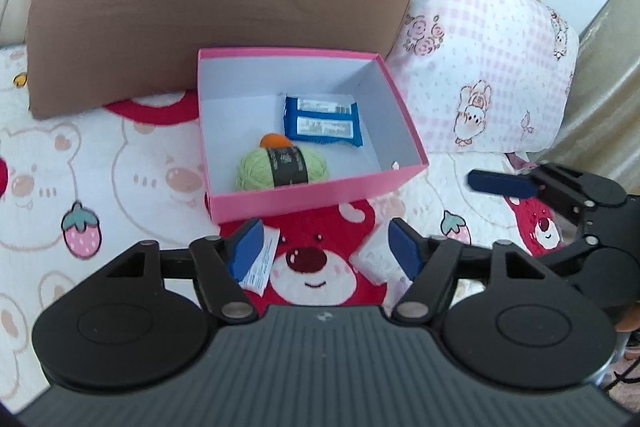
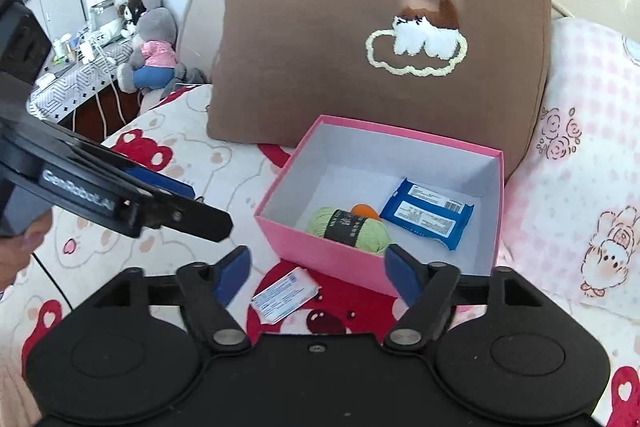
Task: Organize objects
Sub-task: 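Move the open left tool back toward the purple plush toy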
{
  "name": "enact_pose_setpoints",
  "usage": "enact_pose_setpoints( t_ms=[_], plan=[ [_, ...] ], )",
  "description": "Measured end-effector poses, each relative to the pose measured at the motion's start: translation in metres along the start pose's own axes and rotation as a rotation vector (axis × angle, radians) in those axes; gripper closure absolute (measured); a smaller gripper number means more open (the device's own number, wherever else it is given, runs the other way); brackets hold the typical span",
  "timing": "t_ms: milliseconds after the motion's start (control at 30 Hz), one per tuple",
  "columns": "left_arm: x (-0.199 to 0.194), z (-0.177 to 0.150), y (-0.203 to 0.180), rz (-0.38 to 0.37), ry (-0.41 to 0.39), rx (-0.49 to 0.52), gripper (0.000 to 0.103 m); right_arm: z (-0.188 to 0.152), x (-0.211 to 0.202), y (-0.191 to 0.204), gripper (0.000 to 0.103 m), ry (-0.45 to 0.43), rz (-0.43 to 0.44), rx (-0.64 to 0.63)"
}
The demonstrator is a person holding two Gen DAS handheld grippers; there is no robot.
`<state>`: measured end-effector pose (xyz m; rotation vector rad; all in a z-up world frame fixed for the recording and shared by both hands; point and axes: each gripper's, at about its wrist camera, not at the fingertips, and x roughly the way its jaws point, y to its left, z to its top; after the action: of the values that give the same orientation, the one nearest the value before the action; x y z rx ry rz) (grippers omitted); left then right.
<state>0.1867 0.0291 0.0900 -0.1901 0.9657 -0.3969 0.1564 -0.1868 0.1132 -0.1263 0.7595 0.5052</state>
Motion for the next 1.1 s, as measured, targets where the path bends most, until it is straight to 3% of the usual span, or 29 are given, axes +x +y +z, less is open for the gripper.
enact_pose_setpoints(
  t_ms=[133,367,800,1100],
  plan=[
    [-0.001,-0.011,-0.002,0.021,0.022,-0.002,0.027,-0.005,-0.007,0.007,0.01,0.011,-0.019,-0.028],
    [-0.012,-0.027,-0.005,0.025,0.016,-0.002,0.005,-0.014,-0.017,0.002,0.01,0.029,-0.02,-0.02],
    [-0.034,-0.045,-0.023,0.022,-0.013,0.024,0.001,-0.02,-0.044,-0.002,0.01,0.025,-0.004,-0.04],
    [-0.03,-0.05,-0.038,0.009,0.034,0.083,0.001,-0.034,-0.056,0.003,0.01,0.032,0.006,-0.087]
  ],
)
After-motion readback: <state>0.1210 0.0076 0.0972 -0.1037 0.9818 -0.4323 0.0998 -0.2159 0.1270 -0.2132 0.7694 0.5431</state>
